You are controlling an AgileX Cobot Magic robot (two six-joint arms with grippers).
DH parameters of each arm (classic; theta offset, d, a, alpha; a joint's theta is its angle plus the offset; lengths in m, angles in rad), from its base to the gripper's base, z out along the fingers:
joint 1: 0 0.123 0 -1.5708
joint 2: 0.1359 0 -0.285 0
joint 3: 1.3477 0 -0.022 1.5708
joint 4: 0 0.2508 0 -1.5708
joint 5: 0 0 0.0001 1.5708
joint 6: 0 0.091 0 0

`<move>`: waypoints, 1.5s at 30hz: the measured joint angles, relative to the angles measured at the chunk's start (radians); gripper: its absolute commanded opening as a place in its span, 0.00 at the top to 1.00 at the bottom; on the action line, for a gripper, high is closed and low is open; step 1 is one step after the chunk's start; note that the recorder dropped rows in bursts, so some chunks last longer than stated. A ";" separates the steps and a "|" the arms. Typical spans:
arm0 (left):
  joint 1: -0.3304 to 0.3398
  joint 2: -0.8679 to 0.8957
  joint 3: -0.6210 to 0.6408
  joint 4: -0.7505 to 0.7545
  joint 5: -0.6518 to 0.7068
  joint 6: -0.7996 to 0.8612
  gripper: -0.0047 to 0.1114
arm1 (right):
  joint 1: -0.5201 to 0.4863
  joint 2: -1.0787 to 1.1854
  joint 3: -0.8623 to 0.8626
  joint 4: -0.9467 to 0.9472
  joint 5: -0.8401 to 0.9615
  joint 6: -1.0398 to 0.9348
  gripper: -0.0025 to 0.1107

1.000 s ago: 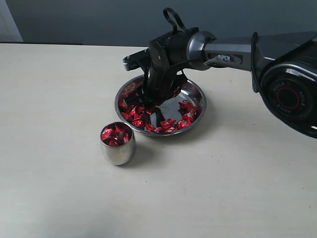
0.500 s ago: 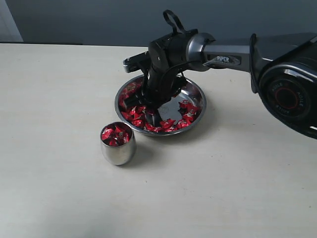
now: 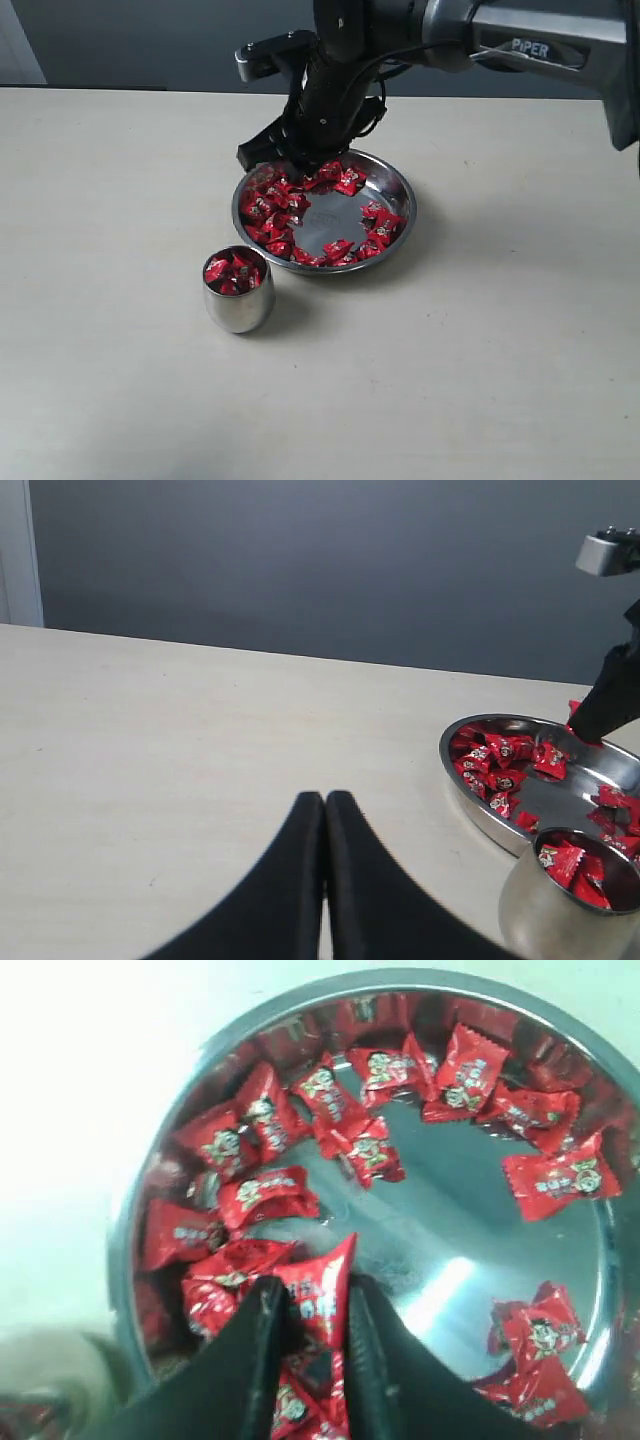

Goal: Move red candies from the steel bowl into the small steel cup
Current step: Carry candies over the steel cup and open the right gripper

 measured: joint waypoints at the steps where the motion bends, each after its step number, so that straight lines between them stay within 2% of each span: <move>1: 0.000 0.000 0.000 0.000 0.000 0.000 0.96 | 0.019 -0.023 0.000 0.041 0.029 -0.055 0.98; 5: 0.000 0.000 0.000 0.000 0.000 0.000 0.96 | 0.122 -0.048 0.000 0.097 0.096 -0.127 0.98; 9: 0.000 0.000 0.000 0.000 0.000 0.000 0.96 | 0.180 -0.048 0.000 0.099 0.159 -0.145 0.98; 14: 0.000 0.000 0.000 0.000 0.000 0.000 0.96 | 0.188 -0.048 0.000 0.097 0.241 -0.157 0.98; 19: 0.000 0.000 0.000 0.000 0.000 0.000 0.96 | 0.188 -0.048 0.000 0.097 0.247 -0.209 0.98; 20: 0.000 0.000 0.000 0.000 0.000 0.000 0.96 | 0.188 -0.046 0.000 0.101 0.247 -0.216 0.95; 23: 0.000 0.000 0.000 0.000 0.000 0.000 0.96 | 0.188 -0.027 0.000 0.122 0.249 -0.248 0.78; 45: 0.000 0.000 0.000 0.000 0.000 0.000 0.96 | 0.188 0.006 0.000 0.126 0.253 -0.289 0.78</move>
